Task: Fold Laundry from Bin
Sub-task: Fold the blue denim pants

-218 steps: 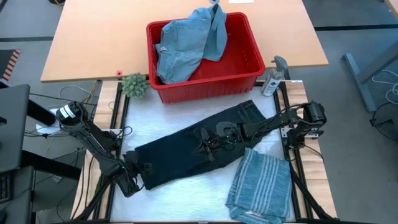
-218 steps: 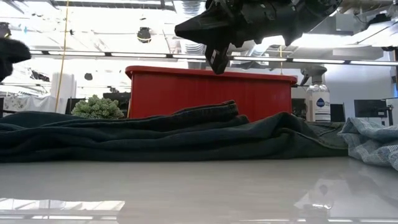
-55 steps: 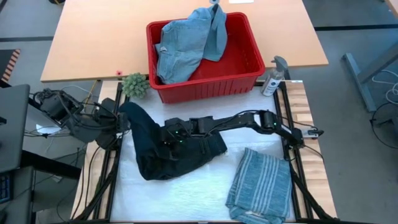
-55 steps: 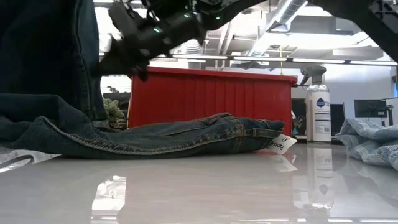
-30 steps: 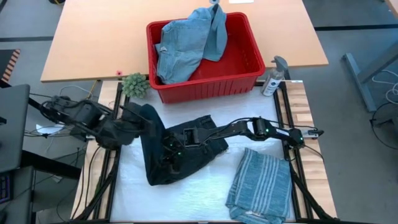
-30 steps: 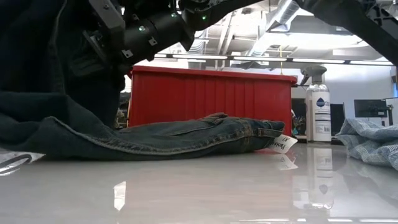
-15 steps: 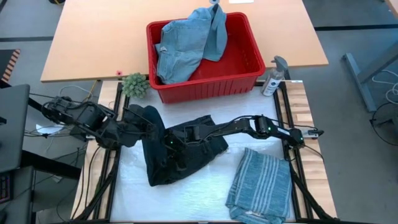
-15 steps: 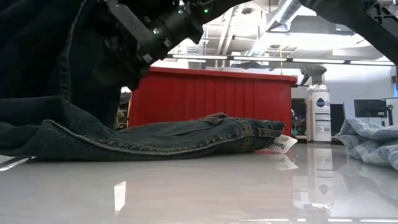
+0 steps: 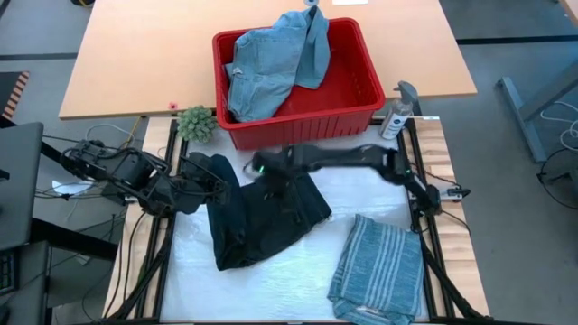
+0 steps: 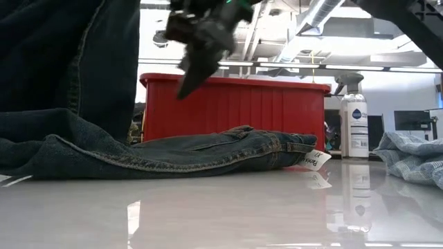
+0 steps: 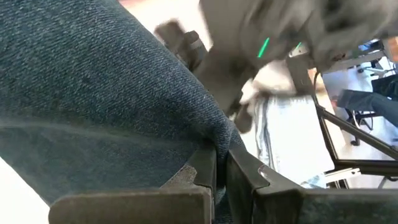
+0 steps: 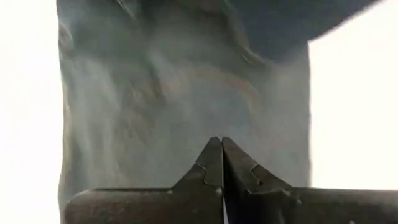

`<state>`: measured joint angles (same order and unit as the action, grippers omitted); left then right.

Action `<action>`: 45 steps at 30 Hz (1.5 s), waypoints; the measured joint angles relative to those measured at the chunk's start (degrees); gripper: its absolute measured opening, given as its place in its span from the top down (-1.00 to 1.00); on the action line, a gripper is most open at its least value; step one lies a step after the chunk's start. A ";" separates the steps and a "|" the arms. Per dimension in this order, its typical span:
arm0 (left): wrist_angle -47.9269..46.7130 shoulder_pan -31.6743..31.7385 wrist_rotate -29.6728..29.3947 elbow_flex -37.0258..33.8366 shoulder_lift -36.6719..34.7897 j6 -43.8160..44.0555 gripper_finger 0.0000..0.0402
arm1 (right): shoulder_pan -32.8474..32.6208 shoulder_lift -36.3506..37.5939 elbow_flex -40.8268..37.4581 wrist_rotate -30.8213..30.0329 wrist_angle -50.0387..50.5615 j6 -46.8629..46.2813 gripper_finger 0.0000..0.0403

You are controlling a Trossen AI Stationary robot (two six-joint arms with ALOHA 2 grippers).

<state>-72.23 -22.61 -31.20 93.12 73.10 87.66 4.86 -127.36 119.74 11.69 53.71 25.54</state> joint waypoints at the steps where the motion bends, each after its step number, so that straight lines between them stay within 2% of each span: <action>1: -0.01 0.00 -0.01 0.00 0.00 -0.02 0.98 | 1.12 1.79 0.00 -1.34 2.47 1.45 0.92; 6: 0.79 0.20 0.13 0.00 0.08 -0.99 0.98 | 6.46 10.90 0.00 -10.82 10.72 5.53 0.92; 13: 6.70 2.95 2.35 0.00 3.74 -5.85 0.98 | 13.96 25.70 0.04 -16.44 12.26 5.71 0.92; 19: 7.20 6.40 6.43 0.02 9.50 -8.49 0.98 | 19.47 36.87 0.09 -17.52 11.48 1.77 0.92; 23: 12.17 9.58 9.52 0.02 12.82 -12.71 0.98 | 21.18 41.60 0.07 -17.89 12.22 0.38 0.92; 28: 21.21 14.08 15.04 0.02 17.46 -18.35 0.98 | 21.46 45.31 0.07 -17.88 13.49 -0.71 0.92; 31: 23.37 16.20 17.74 0.02 20.33 -19.84 0.98 | 20.95 46.27 0.07 -17.88 14.29 -1.50 0.92; 36: 24.98 19.20 18.14 0.02 24.59 -20.68 0.98 | 19.72 47.34 0.04 -18.12 15.49 -1.73 0.92; 41: 29.95 21.55 22.39 0.02 28.76 -23.32 0.98 | 19.11 47.08 0.02 -18.95 16.05 -1.69 0.92; 45: 30.39 23.24 22.24 0.02 31.88 -23.80 0.98 | 19.11 46.94 0.02 -19.15 16.26 -1.65 0.92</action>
<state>-41.84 0.63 -8.97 93.14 104.98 63.87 23.97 -80.42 119.77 -7.46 69.97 23.89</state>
